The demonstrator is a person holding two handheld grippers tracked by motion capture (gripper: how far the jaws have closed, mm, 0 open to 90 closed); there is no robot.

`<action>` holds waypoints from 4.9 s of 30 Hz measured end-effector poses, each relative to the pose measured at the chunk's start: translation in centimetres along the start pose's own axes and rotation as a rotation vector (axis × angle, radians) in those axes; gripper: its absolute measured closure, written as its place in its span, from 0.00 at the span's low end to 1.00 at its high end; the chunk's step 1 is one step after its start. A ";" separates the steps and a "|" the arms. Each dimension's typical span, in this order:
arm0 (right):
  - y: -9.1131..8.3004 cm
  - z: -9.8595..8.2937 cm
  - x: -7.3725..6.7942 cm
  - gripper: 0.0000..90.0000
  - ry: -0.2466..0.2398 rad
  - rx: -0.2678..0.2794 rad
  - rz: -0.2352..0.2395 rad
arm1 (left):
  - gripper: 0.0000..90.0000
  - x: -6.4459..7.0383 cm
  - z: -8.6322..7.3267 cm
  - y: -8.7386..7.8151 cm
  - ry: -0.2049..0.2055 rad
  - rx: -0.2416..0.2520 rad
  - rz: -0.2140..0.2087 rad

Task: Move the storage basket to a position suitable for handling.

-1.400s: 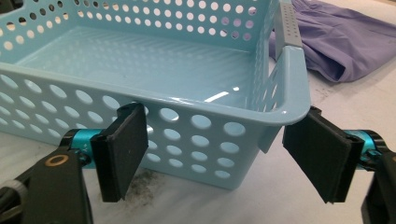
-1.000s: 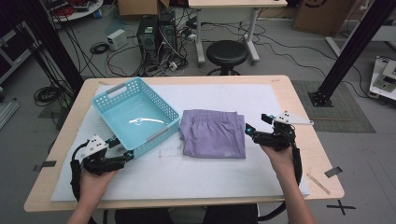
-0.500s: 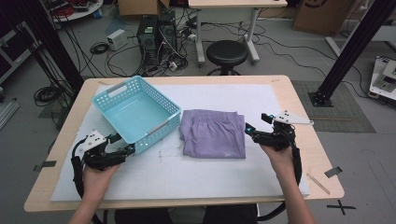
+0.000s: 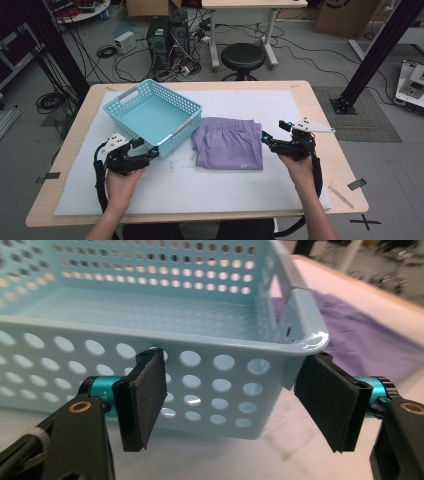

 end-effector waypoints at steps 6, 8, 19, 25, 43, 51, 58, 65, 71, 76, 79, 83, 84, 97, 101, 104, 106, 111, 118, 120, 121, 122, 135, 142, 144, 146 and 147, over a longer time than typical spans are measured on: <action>0.3 0.0 -0.2 0.24 -0.014 -0.010 0.000 | 0.33 1.4 0.0 1.6 0.044 -0.004 0.030; 0.4 -0.1 -0.3 0.24 -0.015 -0.013 0.004 | 0.33 1.8 0.0 2.2 0.039 -0.025 0.020; 1.1 -0.1 -1.7 0.24 -0.027 -0.023 0.034 | 0.32 1.9 -0.5 2.5 0.034 -0.059 -0.016; 2.2 -0.3 -3.1 0.24 -0.040 -0.036 0.053 | 0.32 1.5 -1.0 2.1 0.045 -0.069 -0.036; 2.9 -0.7 -3.6 0.24 -0.048 -0.059 0.065 | 0.30 3.3 -1.3 2.0 0.085 -0.055 -0.131; 3.0 -0.7 -3.6 0.24 -0.052 -0.060 0.064 | 0.30 4.0 -0.3 3.3 0.092 -0.057 -0.158; 2.9 -0.8 -3.3 0.24 -0.048 -0.055 0.058 | 0.30 5.5 0.8 5.4 0.119 -0.023 -0.169; 2.8 -1.0 -3.2 0.24 -0.043 -0.062 0.056 | 0.30 5.9 1.8 6.5 0.126 -0.002 -0.158; 3.0 -1.2 -3.6 0.24 -0.049 -0.067 0.065 | 0.30 5.4 2.0 5.1 0.157 0.028 -0.165; 3.8 -1.1 -4.7 0.24 -0.062 -0.069 0.080 | 0.26 2.5 2.2 2.9 0.166 0.061 -0.110; 4.7 -0.8 -6.0 0.24 -0.075 -0.059 0.088 | 0.24 -0.2 2.4 1.6 0.149 0.079 -0.079; 6.1 -0.6 -7.8 0.24 -0.100 -0.063 0.107 | 0.24 -3.8 2.5 0.0 0.135 0.080 -0.060; 6.6 -0.6 -8.3 0.24 -0.107 -0.075 0.113 | 0.24 -4.4 2.5 -0.2 0.141 0.077 -0.052; 11.8 -0.6 -11.7 0.24 -0.114 -0.131 0.170 | 0.21 -13.9 1.9 -0.5 0.056 0.041 0.063; 13.5 -1.1 -12.7 0.27 -0.122 -0.163 0.169 | 0.21 -15.6 1.7 0.1 0.016 0.043 0.072; 14.5 -0.9 -13.4 0.27 -0.134 -0.178 0.176 | 0.21 -16.8 0.6 0.6 -0.027 0.006 0.073; 15.2 -0.6 -13.9 0.27 -0.142 -0.193 0.184 | 0.21 -17.3 0.2 0.9 -0.034 -0.013 0.076; 16.5 -0.2 -14.6 0.28 -0.159 -0.231 0.175 | 0.25 -17.7 -0.1 2.1 -0.006 -0.035 0.081; 17.9 -0.1 -14.5 0.38 -0.136 -0.275 0.176 | 0.45 -17.3 0.3 3.6 0.018 -0.051 0.018; 18.0 0.0 -14.7 0.43 -0.147 -0.270 0.189 | 0.45 -17.1 0.3 3.7 0.035 -0.059 0.032; 18.1 0.1 -14.7 0.43 -0.159 -0.269 0.177 | 0.45 -17.1 0.3 3.7 0.036 -0.060 0.035; 18.1 0.1 -14.7 0.43 -0.157 -0.269 0.178 | 0.45 -17.1 0.3 3.7 0.033 -0.059 0.031; 17.6 1.7 -13.1 0.49 -0.105 -0.218 0.173 | 0.48 -16.2 1.3 3.6 0.027 0.002 0.026; 16.8 3.0 -10.7 0.53 -0.055 -0.185 0.155 | 0.48 -14.4 1.4 4.4 0.040 -0.001 -0.022; 16.7 2.8 -9.8 0.53 -0.046 -0.193 0.147 | 0.48 -13.7 1.5 4.8 0.040 0.000 -0.030; 16.4 2.8 -9.1 0.53 -0.029 -0.187 0.141 | 0.48 -13.0 1.7 5.0 0.041 0.012 -0.042; 16.2 3.0 -8.7 0.54 -0.023 -0.176 0.137 | 0.48 -12.8 1.9 5.1 0.046 0.018 -0.044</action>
Point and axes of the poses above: each handheld gripper's, and its own axes: y roughly forward along the jaws, z roughly out of its top, x roughly to its right, the point moved 6 cm from there along y, roughly forward along the jaws, and after that the axes turned 2 degrees about z, right-handed, at the moved point
